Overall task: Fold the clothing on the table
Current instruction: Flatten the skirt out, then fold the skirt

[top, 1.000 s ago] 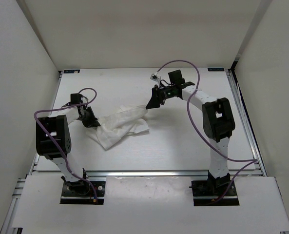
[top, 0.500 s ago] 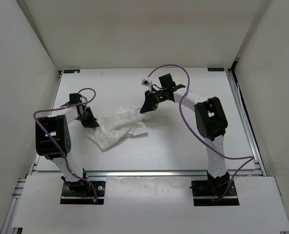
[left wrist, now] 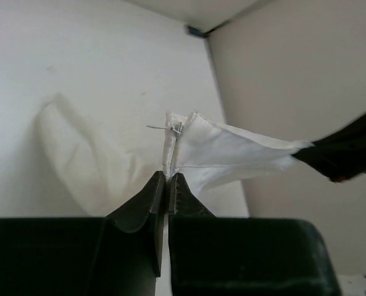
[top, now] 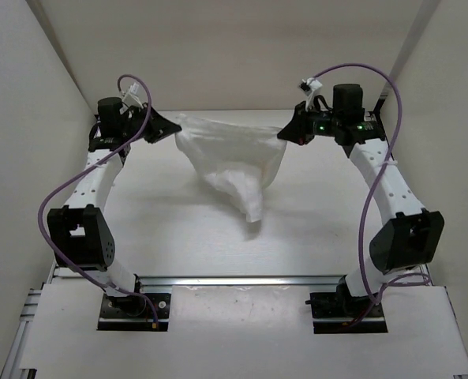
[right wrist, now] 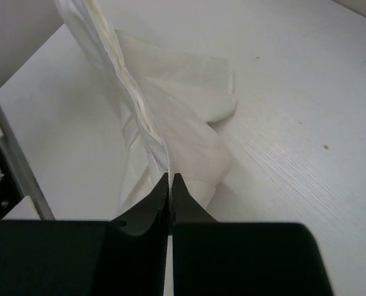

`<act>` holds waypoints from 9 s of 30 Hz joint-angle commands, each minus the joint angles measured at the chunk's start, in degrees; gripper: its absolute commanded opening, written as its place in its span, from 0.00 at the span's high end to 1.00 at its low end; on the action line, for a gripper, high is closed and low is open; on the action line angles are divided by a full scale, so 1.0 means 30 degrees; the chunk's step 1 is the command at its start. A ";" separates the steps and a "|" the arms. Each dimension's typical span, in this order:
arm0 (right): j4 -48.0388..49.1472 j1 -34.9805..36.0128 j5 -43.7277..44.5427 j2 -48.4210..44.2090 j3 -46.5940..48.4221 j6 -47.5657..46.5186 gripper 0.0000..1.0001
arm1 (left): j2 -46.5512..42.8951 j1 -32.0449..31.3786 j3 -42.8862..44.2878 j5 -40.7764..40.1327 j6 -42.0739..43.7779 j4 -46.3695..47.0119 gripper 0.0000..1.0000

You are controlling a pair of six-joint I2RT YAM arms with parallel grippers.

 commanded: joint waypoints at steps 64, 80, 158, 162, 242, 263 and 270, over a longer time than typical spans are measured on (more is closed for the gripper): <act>-0.0825 -0.0251 0.7664 0.3084 0.0881 0.0277 1.00 | 0.4196 -0.0192 -0.4615 0.2849 -0.6572 1.2616 1.00; -0.1822 -0.0340 0.7811 0.3679 0.0307 0.0162 1.00 | 0.6840 0.0654 -0.5006 0.4107 -0.7152 1.4041 1.00; -0.9093 0.4204 0.3181 -0.8748 -1.1334 0.4495 0.64 | -0.5585 -0.0456 -1.4363 0.2351 0.0696 0.3384 0.47; -0.5348 0.3822 0.3472 -0.6908 -1.1502 0.5398 0.65 | -0.5262 -0.0456 -1.4360 0.1828 0.0637 0.3823 0.46; -0.1821 0.2708 0.9803 -0.3827 -2.0003 1.0005 0.99 | -0.0374 -0.0867 -1.2431 0.0859 -0.4458 0.8887 1.00; -0.2964 0.3206 1.1063 -0.1863 -1.9386 1.0004 1.00 | 0.6603 -0.1538 -0.6305 0.1004 -0.7126 1.1968 1.00; -0.3169 0.2942 1.0889 -0.2243 -1.9094 0.9857 1.00 | 0.8125 -0.1656 -0.5279 0.0828 -0.7183 1.1646 1.00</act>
